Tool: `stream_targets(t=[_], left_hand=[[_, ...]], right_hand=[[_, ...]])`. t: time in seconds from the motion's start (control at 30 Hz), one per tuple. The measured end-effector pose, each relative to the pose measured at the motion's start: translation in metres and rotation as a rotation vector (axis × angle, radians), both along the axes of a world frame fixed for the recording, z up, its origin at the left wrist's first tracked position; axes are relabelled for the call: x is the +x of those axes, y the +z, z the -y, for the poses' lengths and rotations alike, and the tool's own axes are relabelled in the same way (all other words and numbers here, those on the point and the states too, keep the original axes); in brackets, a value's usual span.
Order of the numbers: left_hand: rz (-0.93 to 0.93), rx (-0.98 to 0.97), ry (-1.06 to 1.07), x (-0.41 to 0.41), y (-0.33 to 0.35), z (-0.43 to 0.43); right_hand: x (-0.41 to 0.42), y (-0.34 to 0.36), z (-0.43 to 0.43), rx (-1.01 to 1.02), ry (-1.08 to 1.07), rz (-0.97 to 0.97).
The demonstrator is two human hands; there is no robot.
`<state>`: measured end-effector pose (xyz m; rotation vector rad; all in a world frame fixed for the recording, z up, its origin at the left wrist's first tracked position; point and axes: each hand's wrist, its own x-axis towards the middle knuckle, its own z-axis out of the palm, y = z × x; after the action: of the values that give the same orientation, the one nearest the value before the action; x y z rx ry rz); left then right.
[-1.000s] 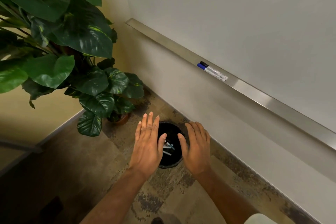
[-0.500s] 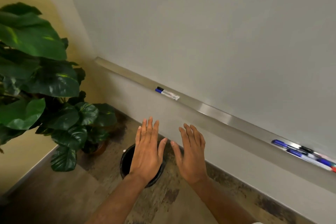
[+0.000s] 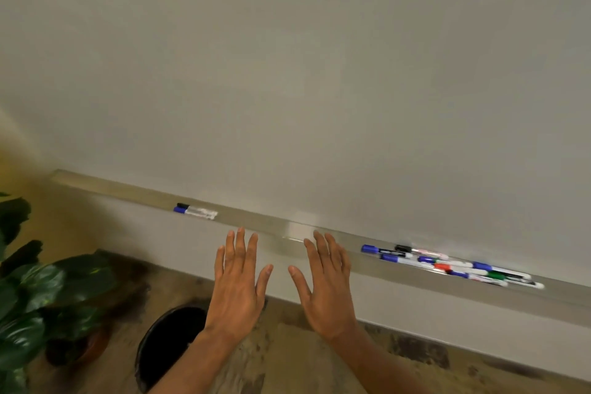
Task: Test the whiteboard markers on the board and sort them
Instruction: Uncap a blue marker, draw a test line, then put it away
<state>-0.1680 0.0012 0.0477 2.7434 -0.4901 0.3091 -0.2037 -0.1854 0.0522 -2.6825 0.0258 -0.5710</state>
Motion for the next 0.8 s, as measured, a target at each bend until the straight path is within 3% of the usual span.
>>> stream_targets(t=[0.43,0.8], left_hand=[[0.023,0.06,-0.094,0.005,0.007,0.131],[0.017,0.116,-0.208,0.042,-0.016,0.164]], right_hand=[[-0.029,0.0,0.169,-0.023,-0.242,-0.072],[-0.013,-0.02,0.191,-0.042,-0.336,-0.101]])
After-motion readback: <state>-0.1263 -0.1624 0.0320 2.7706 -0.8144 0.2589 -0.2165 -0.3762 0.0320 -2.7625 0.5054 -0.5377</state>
